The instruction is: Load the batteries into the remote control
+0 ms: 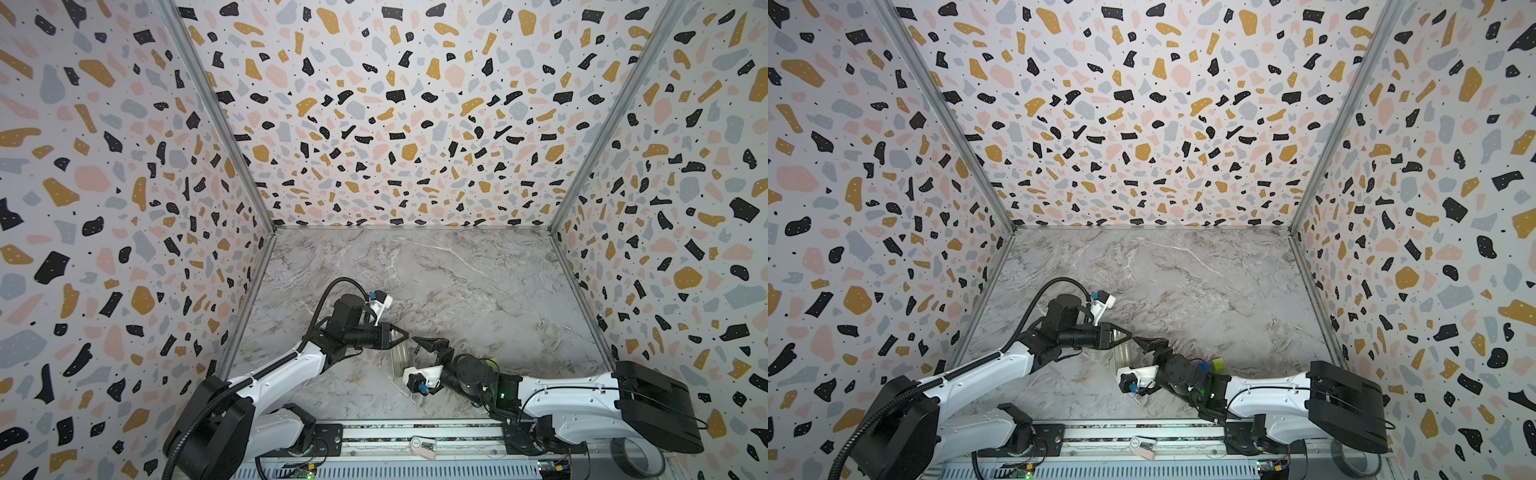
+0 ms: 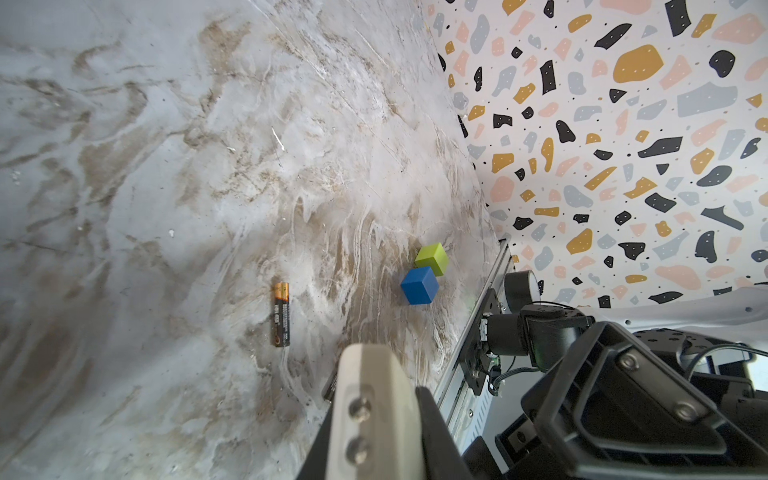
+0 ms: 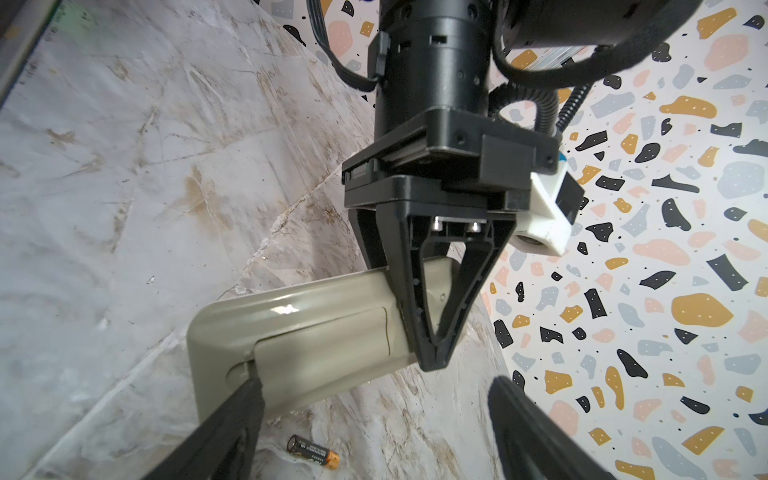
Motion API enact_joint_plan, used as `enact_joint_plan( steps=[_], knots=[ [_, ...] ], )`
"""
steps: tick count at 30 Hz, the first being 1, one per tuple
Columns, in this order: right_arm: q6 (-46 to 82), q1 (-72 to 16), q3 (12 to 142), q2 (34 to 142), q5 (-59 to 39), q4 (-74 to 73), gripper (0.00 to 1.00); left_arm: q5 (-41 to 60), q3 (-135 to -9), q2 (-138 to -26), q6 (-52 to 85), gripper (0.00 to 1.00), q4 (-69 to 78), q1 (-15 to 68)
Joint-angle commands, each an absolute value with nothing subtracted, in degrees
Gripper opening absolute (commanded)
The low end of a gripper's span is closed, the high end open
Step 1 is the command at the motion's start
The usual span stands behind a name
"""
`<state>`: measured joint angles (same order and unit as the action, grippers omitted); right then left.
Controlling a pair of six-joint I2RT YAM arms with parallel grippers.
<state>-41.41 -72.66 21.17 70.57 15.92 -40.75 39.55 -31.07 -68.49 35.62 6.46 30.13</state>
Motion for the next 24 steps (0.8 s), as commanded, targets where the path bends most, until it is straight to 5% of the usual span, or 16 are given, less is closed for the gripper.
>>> enact_joint_plan(
  steps=[1, 5, 10, 16, 24],
  knots=[
    [-41.04, -73.16, 23.02, 70.5, 16.18, -42.12, 0.86, 39.48, -30.5, -67.7, 36.32, 0.0, 7.47, 29.32],
    [-37.15, -73.18, 23.3, 68.25, 15.65, -41.76, 0.86, 35.55, -31.26, -66.31, 37.27, 0.0, 6.58, 28.57],
    [-17.78, -71.63, 29.23, 61.71, 13.2, -30.97, 0.86, 26.83, -33.15, -64.31, 37.84, 0.0, 3.63, 28.52],
    [9.53, -59.34, 32.87, 57.91, -3.15, -20.83, 0.84, 17.33, -32.92, -61.7, 42.23, 0.0, 4.58, 28.75],
    [14.16, -53.4, 36.07, 66.74, -15.82, -17.73, 0.83, 5.45, -34.97, -60.55, 45.79, 0.0, 4.12, 33.89]
  ],
)
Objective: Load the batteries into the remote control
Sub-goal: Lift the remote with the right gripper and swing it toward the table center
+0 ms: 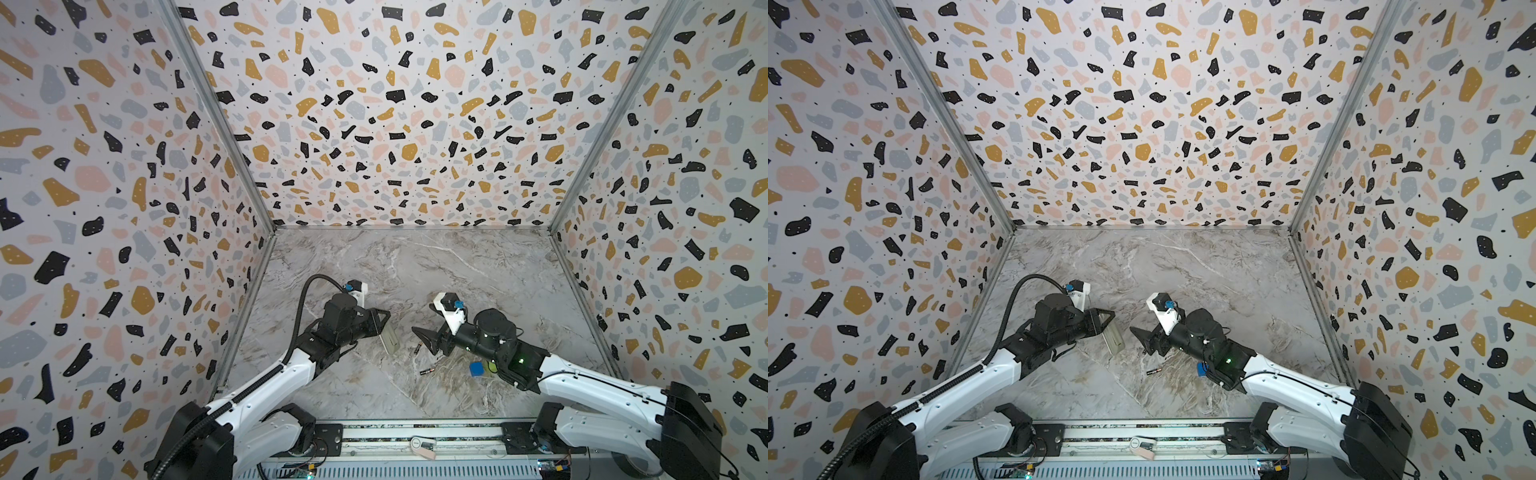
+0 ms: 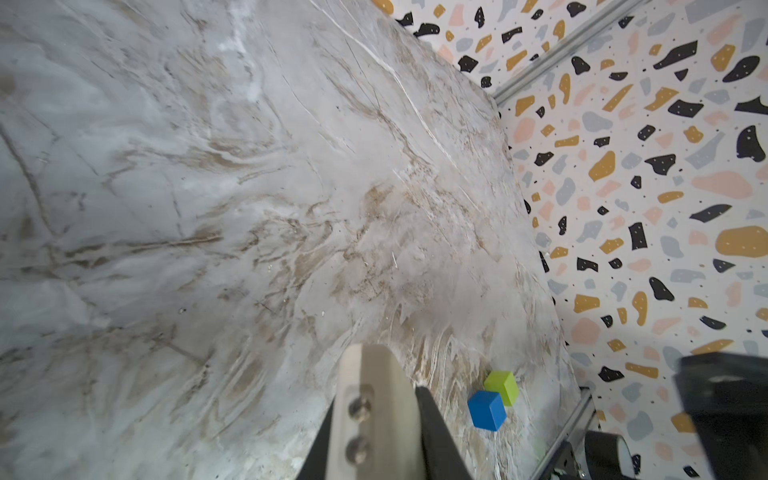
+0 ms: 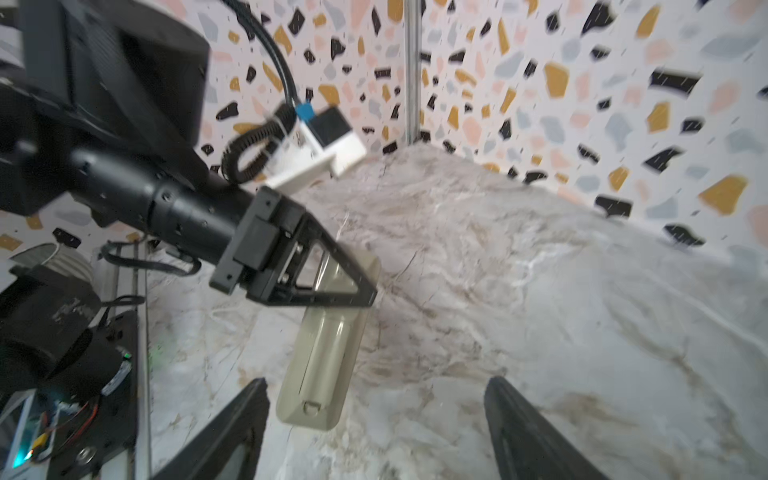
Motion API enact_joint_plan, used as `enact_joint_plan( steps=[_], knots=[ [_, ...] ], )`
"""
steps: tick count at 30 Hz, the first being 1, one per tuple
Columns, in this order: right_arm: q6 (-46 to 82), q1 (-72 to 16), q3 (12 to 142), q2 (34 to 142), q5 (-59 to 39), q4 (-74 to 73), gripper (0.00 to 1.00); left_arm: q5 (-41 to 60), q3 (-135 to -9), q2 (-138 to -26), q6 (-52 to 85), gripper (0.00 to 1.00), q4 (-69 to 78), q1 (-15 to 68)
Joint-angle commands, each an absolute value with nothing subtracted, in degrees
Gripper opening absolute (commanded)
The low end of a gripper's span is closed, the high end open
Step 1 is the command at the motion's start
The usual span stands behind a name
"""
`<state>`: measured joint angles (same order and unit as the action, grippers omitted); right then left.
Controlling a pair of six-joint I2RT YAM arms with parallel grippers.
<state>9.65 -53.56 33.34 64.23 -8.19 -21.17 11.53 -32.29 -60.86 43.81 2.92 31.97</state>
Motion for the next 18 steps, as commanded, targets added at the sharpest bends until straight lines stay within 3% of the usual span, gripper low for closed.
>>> enact_joint_plan(
  steps=[1, 11, 18],
  knots=[
    [14.2, -53.4, 36.36, 68.16, -17.42, -18.14, 0.83, 4.07, -35.44, -60.86, 45.8, 0.0, 3.56, 34.69],
    [16.48, -51.93, 36.31, 75.79, -23.62, -23.72, 0.82, -0.31, -37.8, -62.37, 44.44, 0.0, 0.82, 38.68],
    [17.63, -50.77, 36.68, 79.61, -26.94, -26.45, 0.73, -2.87, -38.79, -64.18, 43.34, 0.0, 0.44, 41.06]
  ],
)
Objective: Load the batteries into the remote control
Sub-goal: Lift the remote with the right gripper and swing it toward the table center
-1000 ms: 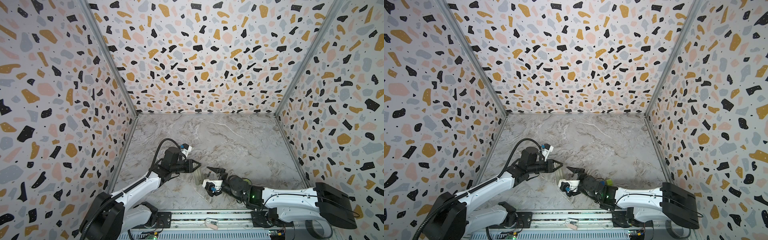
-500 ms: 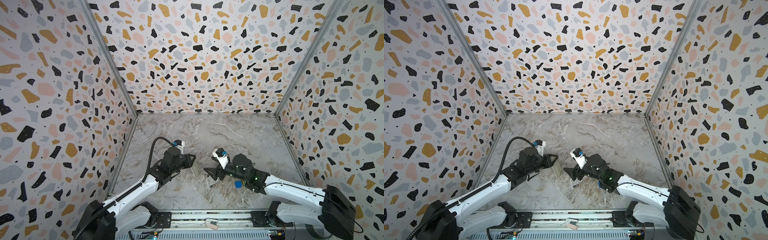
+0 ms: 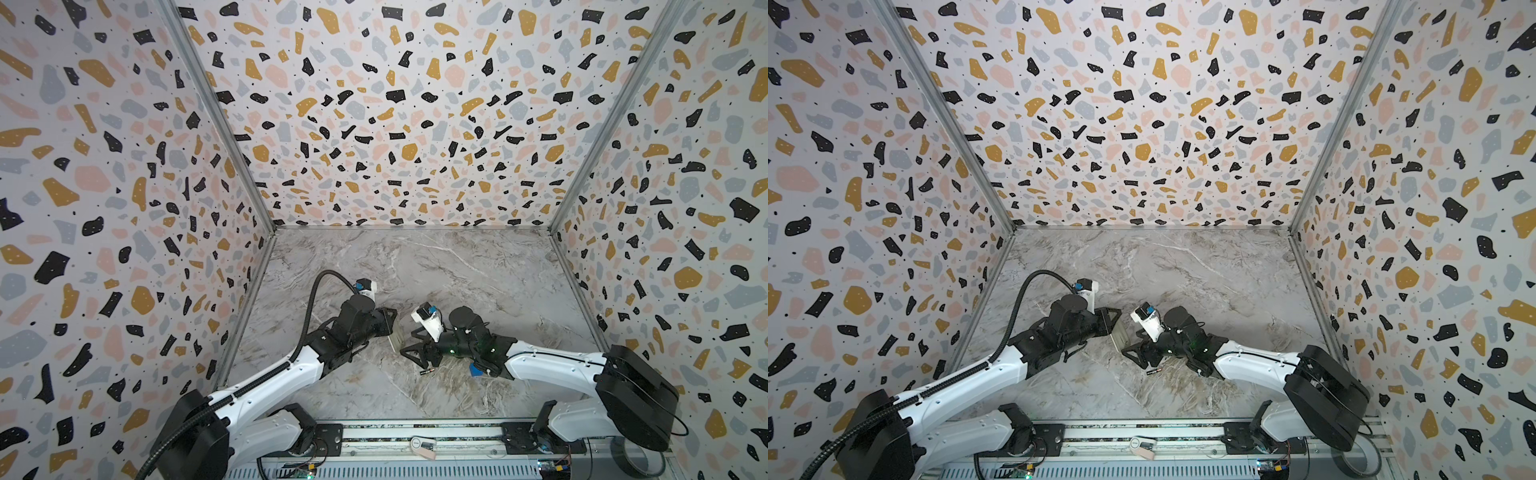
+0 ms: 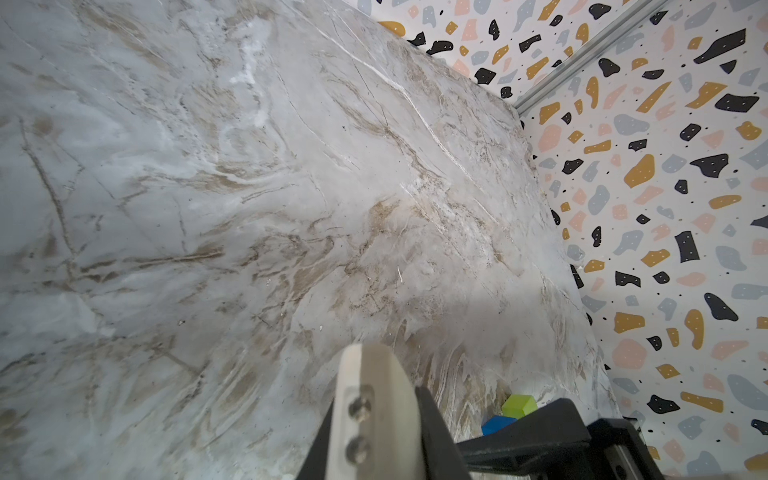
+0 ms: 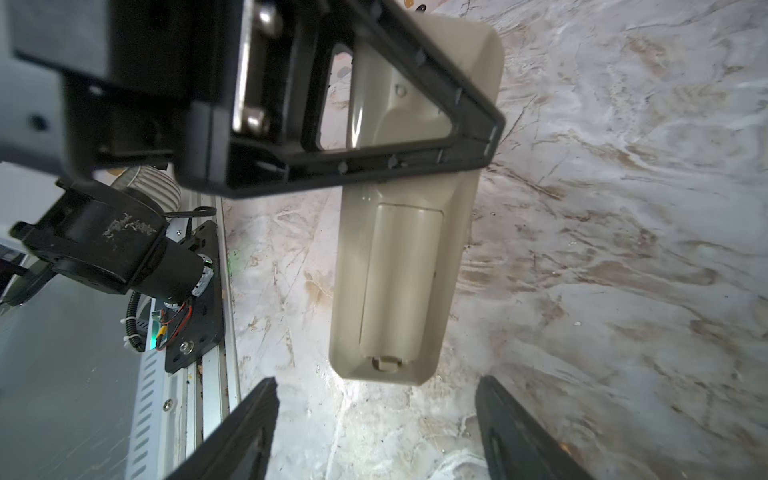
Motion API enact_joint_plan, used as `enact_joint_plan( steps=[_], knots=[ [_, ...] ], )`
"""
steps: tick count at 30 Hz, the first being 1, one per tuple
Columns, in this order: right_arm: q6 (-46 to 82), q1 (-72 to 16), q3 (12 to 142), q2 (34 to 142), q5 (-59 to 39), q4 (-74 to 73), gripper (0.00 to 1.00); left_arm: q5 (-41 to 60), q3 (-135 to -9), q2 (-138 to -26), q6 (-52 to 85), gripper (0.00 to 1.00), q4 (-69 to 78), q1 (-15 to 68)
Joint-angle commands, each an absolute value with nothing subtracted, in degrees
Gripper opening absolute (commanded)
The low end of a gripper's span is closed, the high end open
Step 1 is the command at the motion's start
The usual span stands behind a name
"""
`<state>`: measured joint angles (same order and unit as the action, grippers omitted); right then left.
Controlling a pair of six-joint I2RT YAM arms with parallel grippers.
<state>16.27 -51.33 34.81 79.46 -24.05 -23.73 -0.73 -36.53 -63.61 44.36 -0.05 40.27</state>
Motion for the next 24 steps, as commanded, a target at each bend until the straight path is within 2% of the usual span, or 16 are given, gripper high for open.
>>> enact_joint_plan(
  steps=[1, 13, 24],
  knots=[
    [17.85, -50.54, 36.69, 80.01, -27.19, -26.72, 0.73, -3.14, -38.94, -64.4, 43.2, 0.0, 0.44, 41.4],
    [18.61, -49.57, 36.65, 83.45, -28.61, -28.53, 0.64, -5.58, -40.76, -66.49, 42.8, 0.0, 0.26, 43.52],
    [18.84, -49.39, 36.39, 84.29, -29.21, -29.49, 0.46, -5.63, -41.4, -67.14, 42.46, 0.0, 0.04, 44.25]
  ],
)
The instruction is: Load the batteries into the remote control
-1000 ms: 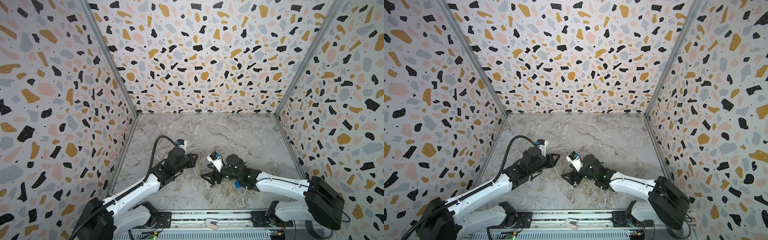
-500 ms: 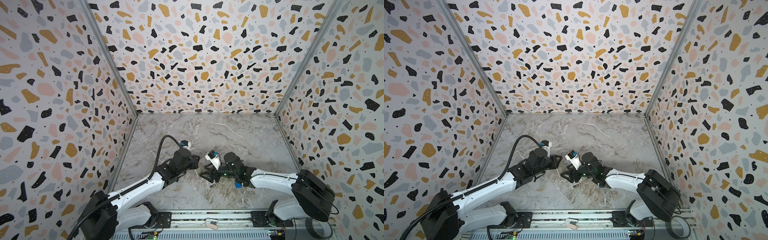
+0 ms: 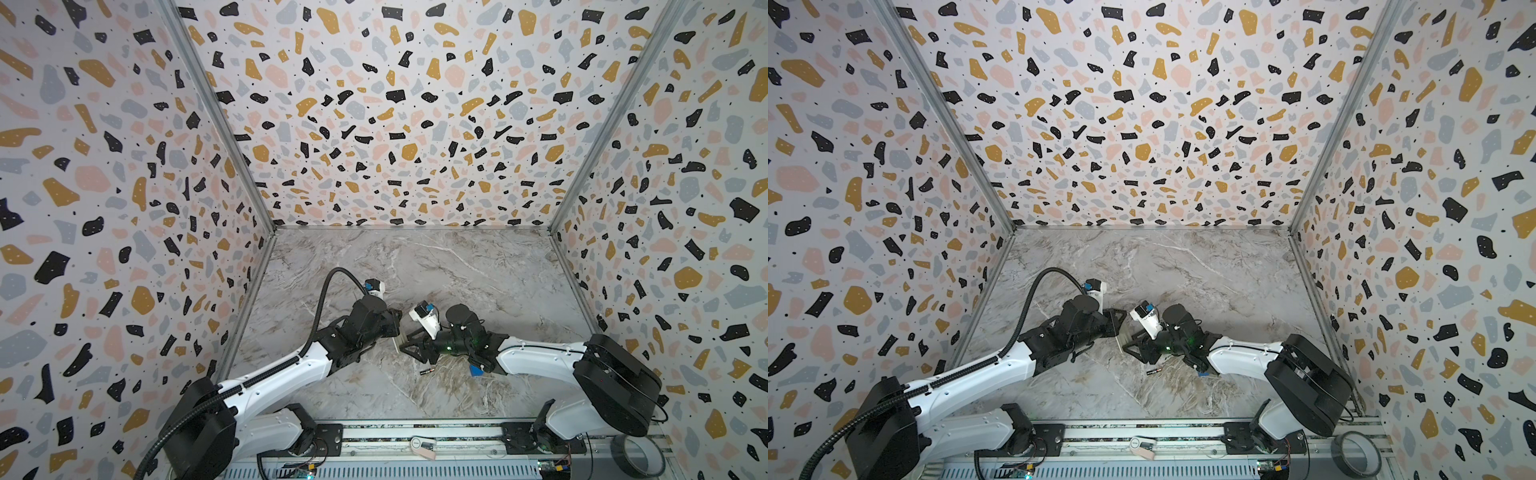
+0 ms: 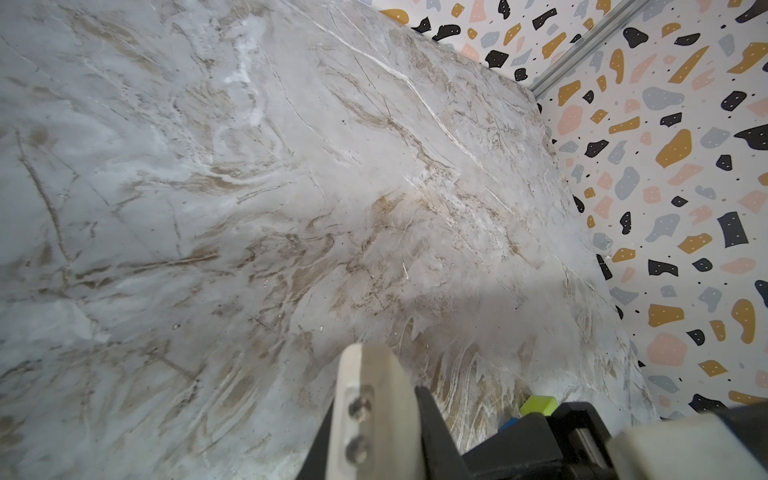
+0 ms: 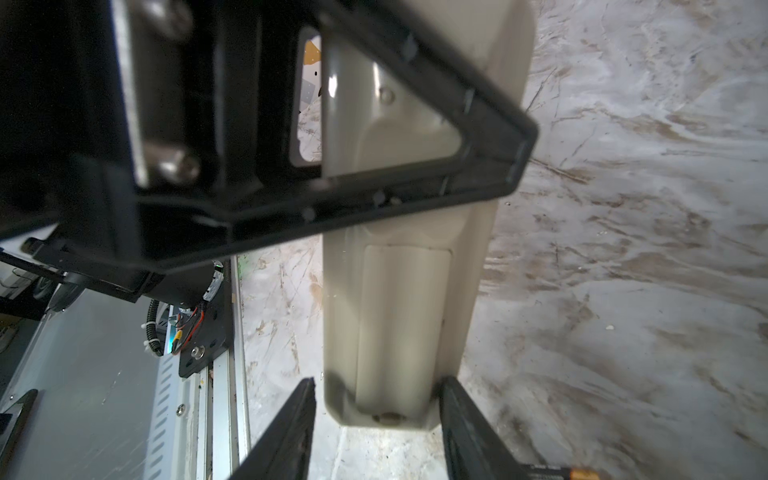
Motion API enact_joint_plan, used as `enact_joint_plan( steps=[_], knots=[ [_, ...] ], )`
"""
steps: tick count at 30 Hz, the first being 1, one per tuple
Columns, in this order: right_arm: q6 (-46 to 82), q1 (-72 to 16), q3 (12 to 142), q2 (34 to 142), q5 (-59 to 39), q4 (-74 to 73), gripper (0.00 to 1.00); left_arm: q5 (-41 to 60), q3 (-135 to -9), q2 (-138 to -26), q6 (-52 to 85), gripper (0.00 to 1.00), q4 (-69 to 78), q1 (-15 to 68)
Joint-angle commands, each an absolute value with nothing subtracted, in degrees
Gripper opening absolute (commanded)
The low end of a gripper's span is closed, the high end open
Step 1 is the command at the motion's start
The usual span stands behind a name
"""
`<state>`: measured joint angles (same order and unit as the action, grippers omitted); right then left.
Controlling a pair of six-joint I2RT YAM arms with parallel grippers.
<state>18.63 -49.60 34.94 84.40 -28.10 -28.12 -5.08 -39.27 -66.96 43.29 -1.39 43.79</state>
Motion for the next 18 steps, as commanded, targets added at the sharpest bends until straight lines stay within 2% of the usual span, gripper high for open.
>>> enact_joint_plan(
  steps=[1, 18],
  knots=[
    [18.83, -49.39, 36.39, 84.17, -29.26, -29.61, 0.44, -5.54, -41.51, -67.15, 42.5, 0.0, 0.09, 44.36],
    [19.41, -49.39, 35.77, 85.0, -29.65, -30.57, 0.33, -5.51, -41.75, -66.71, 42.9, 0.0, 0.96, 45.26]
  ],
)
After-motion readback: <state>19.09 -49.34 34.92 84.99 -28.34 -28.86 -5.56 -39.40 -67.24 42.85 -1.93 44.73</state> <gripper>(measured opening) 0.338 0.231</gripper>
